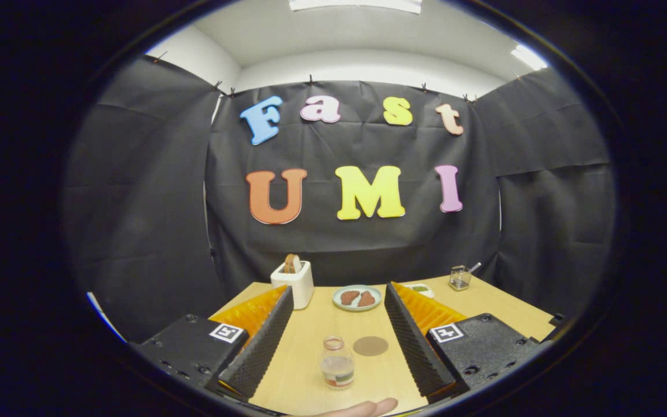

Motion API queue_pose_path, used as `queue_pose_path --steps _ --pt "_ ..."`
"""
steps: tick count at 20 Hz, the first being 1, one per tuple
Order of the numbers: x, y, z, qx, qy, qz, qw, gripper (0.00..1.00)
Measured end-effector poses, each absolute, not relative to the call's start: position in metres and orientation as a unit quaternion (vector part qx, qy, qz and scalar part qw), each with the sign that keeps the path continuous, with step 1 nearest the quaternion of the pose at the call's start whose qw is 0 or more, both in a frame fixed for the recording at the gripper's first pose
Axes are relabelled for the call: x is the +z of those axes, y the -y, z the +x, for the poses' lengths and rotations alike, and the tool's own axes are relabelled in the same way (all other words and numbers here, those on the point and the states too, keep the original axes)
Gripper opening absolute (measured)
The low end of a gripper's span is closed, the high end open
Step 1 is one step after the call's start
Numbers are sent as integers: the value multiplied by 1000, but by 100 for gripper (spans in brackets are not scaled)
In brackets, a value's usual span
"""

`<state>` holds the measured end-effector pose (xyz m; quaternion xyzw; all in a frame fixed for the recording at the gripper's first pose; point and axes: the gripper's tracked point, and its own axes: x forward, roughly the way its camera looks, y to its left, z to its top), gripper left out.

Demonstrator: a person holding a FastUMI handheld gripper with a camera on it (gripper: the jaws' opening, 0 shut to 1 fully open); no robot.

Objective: Take the bottle from table, then pour the juice into the cup, finally place the bottle on the coaster

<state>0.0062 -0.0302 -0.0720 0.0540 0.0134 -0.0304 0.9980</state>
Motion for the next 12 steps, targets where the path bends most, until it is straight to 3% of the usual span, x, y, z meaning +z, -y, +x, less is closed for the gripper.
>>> queue_pose_path --steps 12 --pt "-142 35 11 -39 -34 58 997 100"
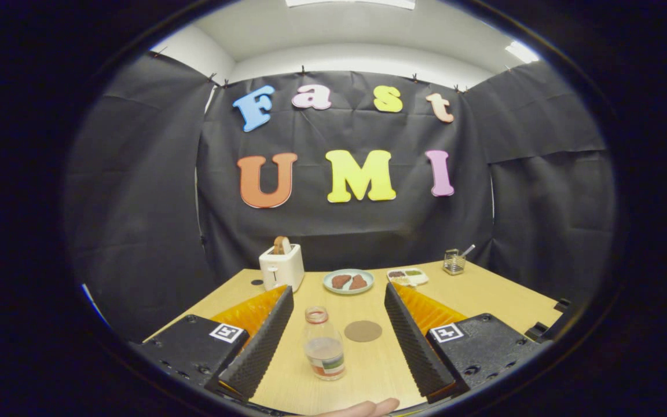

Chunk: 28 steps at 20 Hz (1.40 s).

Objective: Take the bottle from table, then pour the juice into the cup, finally place the bottle on the coaster

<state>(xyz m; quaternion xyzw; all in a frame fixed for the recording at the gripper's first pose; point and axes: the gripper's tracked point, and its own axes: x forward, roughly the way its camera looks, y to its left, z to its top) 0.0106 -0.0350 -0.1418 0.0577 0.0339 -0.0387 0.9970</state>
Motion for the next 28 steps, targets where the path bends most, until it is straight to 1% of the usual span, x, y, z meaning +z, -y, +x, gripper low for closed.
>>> queue_pose_path --steps 5,10,15,19,28 --pt "-177 25 19 -41 -50 52 997 100" --pt "-211 1 32 -17 -58 38 997 100" --pt "-247 0 41 -34 -70 33 996 100" --pt "-259 9 48 -53 -71 15 996 100" --pt "-292 12 66 -52 -63 17 997 100"
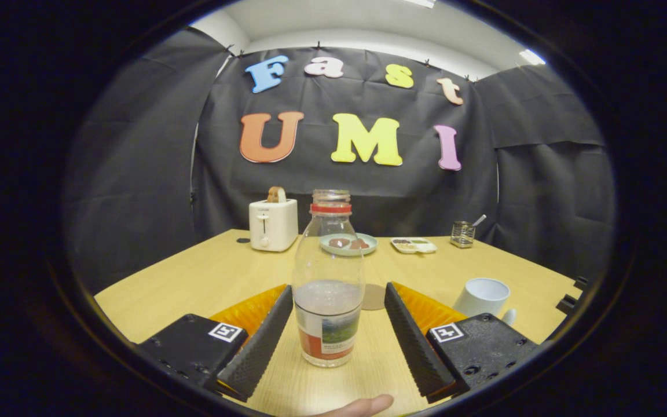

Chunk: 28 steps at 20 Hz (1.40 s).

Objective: Take the bottle from table, then pour the juice into the cup, finally place the bottle on the coaster

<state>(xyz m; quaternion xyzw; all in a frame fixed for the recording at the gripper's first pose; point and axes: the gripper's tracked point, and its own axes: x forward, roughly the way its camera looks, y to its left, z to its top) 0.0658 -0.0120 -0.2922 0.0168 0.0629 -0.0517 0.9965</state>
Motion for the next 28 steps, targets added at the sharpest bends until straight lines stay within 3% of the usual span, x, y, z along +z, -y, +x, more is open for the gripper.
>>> queue_pose_path --steps 9,12,13,28 --pt "-304 -1 97 -19 -34 15 999 100" --pt "-306 8 97 -31 -39 37 998 81" --pt "-305 11 94 -30 -40 49 998 81" --pt "-244 50 72 7 -37 331 943 79"
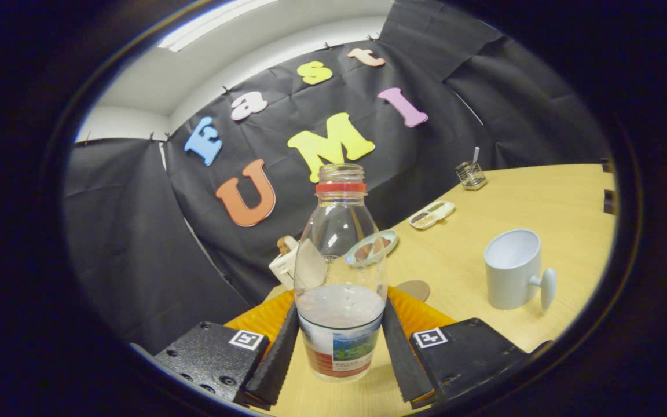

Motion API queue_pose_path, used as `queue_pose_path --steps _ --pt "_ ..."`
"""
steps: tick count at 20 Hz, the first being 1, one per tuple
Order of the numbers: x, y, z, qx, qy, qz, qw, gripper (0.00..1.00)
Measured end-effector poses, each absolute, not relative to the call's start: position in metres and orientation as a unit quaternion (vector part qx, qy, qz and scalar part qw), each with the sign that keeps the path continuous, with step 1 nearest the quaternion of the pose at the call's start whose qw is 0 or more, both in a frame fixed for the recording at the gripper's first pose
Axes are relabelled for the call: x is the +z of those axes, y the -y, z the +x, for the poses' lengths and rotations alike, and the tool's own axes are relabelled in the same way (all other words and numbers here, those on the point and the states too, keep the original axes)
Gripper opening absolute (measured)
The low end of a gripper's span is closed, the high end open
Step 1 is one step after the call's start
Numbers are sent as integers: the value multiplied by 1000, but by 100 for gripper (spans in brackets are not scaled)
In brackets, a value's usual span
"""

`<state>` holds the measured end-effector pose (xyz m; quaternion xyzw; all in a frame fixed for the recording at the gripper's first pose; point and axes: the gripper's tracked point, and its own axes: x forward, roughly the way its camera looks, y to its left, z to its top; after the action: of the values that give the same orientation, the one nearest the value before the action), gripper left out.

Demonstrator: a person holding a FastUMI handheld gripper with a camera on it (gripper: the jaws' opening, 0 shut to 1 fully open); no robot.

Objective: Take the bottle from table, then pour the juice into the cup, finally place the bottle on the coaster

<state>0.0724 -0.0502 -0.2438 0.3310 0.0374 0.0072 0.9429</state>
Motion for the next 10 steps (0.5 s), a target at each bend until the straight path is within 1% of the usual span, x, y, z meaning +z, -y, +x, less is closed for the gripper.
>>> queue_pose_path --steps 7,10 --pt "-238 56 74 33 -47 458 887 78" --pt "-241 65 75 31 -47 516 855 78"
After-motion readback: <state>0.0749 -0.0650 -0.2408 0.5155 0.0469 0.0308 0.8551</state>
